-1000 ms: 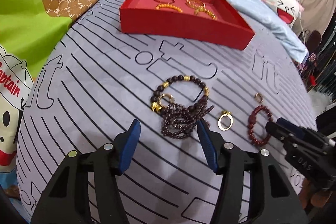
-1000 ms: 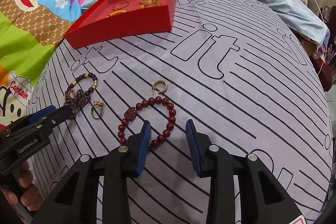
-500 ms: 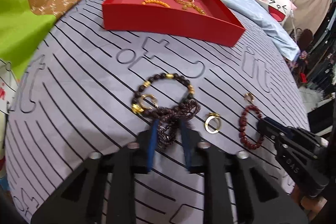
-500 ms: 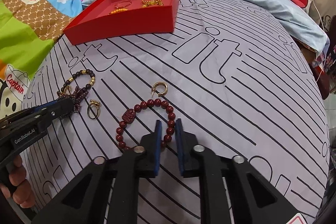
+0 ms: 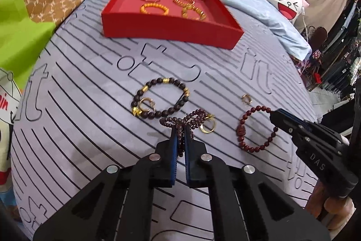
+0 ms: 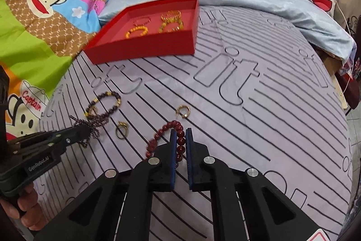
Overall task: Organize jewelry
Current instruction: 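Grasp the dark purple bead strand with the left tool while the right tool grasps the dark red bead bracelet, then carry both held bracelets into the red tray and open both tools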
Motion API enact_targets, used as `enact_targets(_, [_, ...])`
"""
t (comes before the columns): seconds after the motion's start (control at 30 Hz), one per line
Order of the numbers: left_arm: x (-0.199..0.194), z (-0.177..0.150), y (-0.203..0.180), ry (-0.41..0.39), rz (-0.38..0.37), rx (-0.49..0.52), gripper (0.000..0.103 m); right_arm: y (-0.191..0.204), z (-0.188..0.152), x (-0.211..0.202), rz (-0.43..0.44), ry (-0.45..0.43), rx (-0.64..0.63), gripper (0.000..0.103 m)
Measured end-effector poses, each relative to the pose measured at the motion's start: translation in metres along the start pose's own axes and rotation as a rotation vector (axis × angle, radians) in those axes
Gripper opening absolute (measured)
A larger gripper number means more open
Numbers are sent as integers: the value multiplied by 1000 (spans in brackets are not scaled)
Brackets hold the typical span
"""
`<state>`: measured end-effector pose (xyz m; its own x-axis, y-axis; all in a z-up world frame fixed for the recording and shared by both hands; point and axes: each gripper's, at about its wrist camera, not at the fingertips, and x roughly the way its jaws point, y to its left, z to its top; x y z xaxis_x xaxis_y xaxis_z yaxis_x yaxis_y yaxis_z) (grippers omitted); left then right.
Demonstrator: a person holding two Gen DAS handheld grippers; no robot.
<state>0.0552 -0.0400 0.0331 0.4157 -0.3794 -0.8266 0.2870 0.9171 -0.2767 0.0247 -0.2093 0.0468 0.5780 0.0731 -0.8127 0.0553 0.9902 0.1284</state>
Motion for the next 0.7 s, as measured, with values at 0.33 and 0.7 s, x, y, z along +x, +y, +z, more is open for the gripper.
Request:
enact_targets(0.33, [-27,44,-6,-66,-28,20,5,14,49,-27,45,-99,-32,8])
enact_targets(0.7, [-21,143,10,-149,-30,11,5,29,152,-7,104,-192,-36,8])
